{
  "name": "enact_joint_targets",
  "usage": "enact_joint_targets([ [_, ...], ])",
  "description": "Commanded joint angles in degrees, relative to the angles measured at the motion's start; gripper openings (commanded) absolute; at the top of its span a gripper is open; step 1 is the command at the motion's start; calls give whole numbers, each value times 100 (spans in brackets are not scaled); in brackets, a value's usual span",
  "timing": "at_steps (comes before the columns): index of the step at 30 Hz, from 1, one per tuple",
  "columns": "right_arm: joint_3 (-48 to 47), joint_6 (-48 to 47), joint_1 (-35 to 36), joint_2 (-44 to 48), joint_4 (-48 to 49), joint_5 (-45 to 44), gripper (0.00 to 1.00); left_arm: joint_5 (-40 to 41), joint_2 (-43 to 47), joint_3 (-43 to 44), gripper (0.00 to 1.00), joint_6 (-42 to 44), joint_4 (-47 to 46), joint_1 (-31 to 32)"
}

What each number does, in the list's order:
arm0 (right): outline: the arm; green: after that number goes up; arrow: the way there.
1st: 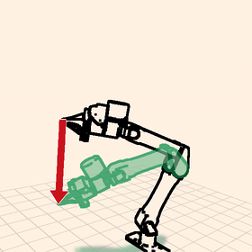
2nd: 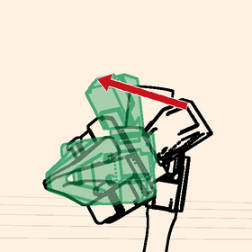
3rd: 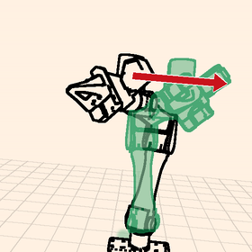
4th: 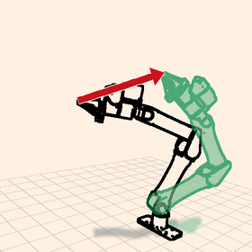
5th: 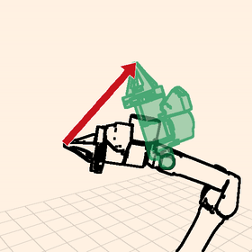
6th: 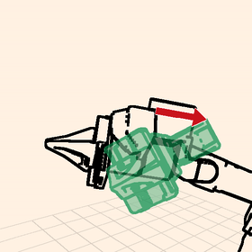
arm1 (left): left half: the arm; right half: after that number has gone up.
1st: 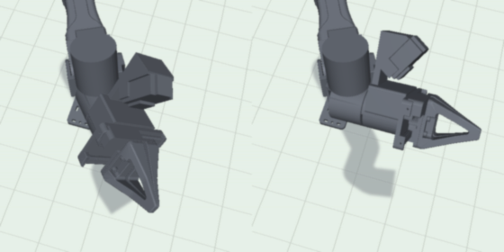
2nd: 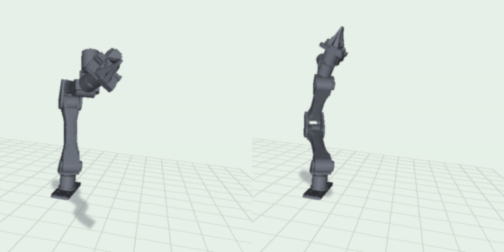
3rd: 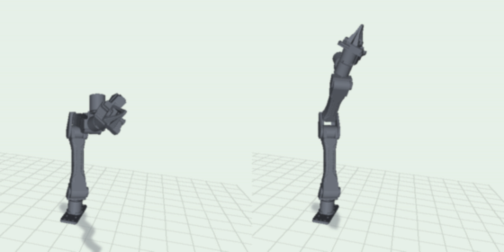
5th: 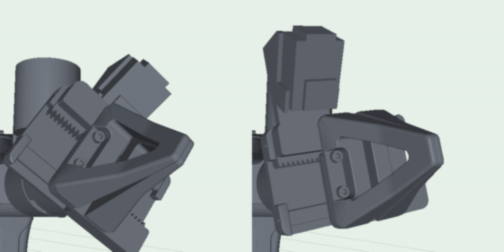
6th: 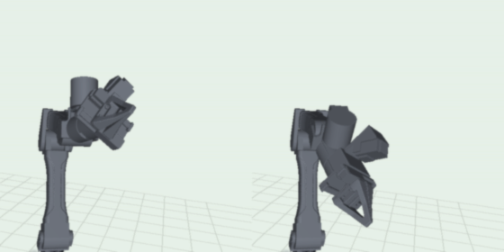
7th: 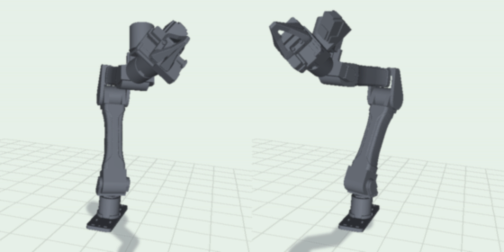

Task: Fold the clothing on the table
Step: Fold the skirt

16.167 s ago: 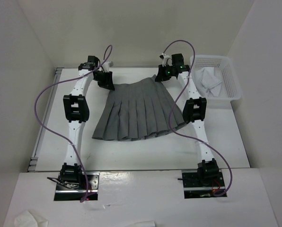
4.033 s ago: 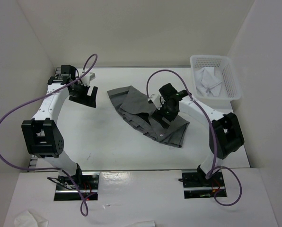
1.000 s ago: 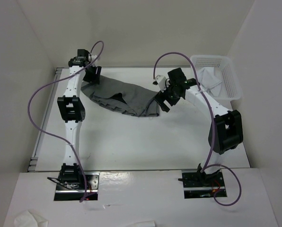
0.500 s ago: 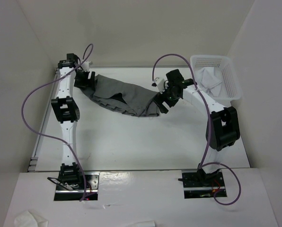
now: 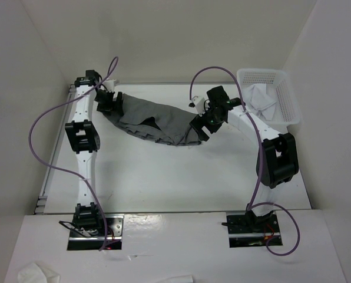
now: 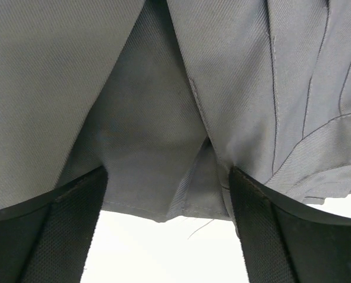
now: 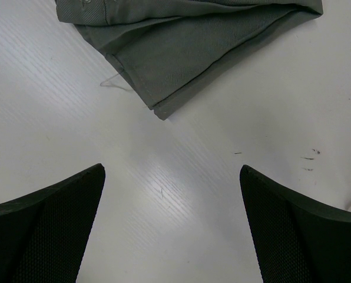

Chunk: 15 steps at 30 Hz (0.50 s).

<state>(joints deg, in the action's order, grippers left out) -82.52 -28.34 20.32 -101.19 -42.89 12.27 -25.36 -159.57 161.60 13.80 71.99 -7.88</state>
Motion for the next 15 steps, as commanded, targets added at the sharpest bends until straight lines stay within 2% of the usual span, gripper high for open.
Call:
enact_joint_targets([
  [1,-238,39,-36,2,-26,3,99,-100,30,-418,89,149,211,163],
  [5,-238,39,-36,2,-26,-67,99,242,311,-1015,77,333,211,217],
  [10,-238,39,-36,2,27,-120,99,243,864,-1876,48,597,211,217],
  [14,-238,39,-36,-50,27,-120,99,426,1304,-2825,28,782,211,269],
  [15,-238,39,-36,-50,27,-120,99,427,1488,-3192,26,930,211,269],
])
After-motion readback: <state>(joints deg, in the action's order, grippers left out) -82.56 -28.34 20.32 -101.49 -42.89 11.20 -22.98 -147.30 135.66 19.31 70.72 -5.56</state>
